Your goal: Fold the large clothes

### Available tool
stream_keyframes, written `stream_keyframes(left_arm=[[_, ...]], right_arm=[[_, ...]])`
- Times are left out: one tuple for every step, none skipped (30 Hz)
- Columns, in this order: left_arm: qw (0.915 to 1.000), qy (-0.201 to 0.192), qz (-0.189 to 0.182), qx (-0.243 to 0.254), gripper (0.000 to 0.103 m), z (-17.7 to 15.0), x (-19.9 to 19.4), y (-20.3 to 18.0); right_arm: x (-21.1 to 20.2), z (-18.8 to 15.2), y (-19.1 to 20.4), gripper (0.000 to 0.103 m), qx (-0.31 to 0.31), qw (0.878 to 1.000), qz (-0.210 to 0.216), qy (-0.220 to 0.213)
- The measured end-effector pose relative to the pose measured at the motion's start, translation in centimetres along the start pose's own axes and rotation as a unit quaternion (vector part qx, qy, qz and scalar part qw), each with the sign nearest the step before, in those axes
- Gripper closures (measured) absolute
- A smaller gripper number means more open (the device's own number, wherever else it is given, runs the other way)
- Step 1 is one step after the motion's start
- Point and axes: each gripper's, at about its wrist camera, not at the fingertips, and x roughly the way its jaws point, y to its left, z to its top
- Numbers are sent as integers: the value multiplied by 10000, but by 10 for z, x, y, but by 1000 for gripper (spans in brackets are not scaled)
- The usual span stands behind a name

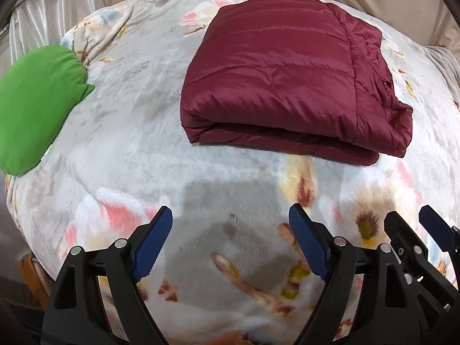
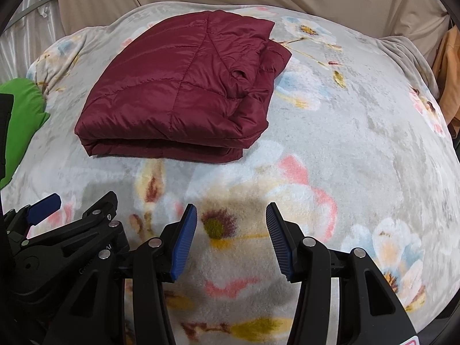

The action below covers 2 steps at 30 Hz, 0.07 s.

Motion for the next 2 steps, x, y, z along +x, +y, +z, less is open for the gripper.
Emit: stream_keyframes(left_arm=[[10000, -5, 6, -3, 22, 0, 0, 0], [10000, -12, 11, -2, 23, 0, -1, 1]], right_arm=[[0, 0, 1, 53, 0, 10000, 7, -4], [-1, 0, 2, 53, -6, 10000, 13, -12]])
